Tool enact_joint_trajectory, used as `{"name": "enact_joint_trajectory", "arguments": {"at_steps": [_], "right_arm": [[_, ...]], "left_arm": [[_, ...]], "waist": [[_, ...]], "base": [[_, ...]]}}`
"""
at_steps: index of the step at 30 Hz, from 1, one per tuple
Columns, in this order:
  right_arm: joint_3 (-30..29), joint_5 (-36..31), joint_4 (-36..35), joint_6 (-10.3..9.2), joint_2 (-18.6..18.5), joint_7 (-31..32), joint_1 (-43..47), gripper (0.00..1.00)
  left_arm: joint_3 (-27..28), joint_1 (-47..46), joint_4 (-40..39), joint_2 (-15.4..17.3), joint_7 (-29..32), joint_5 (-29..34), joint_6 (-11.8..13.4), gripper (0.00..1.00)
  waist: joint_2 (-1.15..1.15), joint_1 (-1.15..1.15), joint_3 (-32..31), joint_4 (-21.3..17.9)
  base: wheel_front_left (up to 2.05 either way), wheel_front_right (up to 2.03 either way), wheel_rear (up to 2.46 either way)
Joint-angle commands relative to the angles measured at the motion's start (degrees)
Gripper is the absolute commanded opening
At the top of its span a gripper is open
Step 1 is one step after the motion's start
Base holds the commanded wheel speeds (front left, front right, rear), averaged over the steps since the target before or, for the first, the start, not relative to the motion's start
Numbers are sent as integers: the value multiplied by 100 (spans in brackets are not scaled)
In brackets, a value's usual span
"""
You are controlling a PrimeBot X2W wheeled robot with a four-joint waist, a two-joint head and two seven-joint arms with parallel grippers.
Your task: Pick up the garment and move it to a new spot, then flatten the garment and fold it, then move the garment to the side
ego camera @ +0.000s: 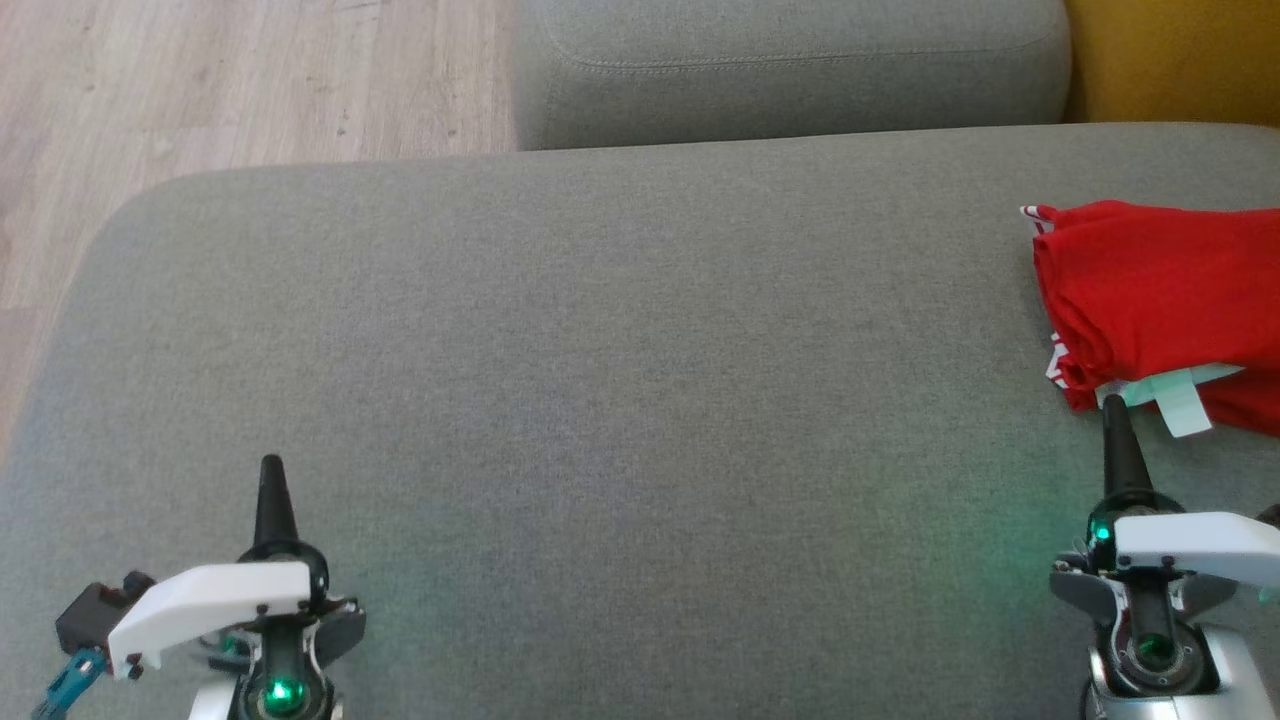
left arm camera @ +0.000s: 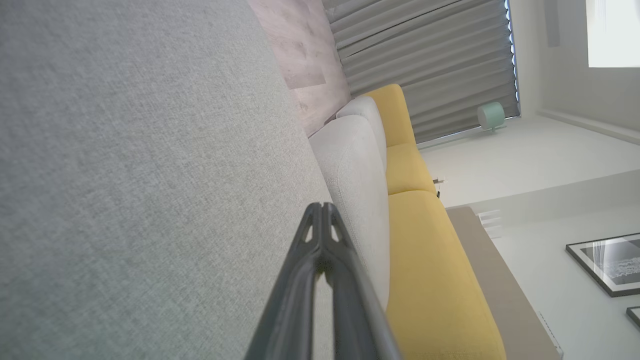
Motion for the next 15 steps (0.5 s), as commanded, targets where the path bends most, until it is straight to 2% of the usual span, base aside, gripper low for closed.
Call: {"name": "enact_joint_trajectory", "arguments": {"at_steps": [1, 15], "right_arm": [[71, 153, -237, -3, -27, 53, -128, 0], [4, 1091, -320, -4, -29, 284, -73, 0]], "left_arm": [[224, -91, -221, 50, 37, -117, -60, 0], [404, -34, -275, 54, 276, -886, -143, 0]], "waist": [[0, 0, -6, -3], [0, 0, -93, -39]], "base": [[0, 0, 0], [0, 0, 0]]}}
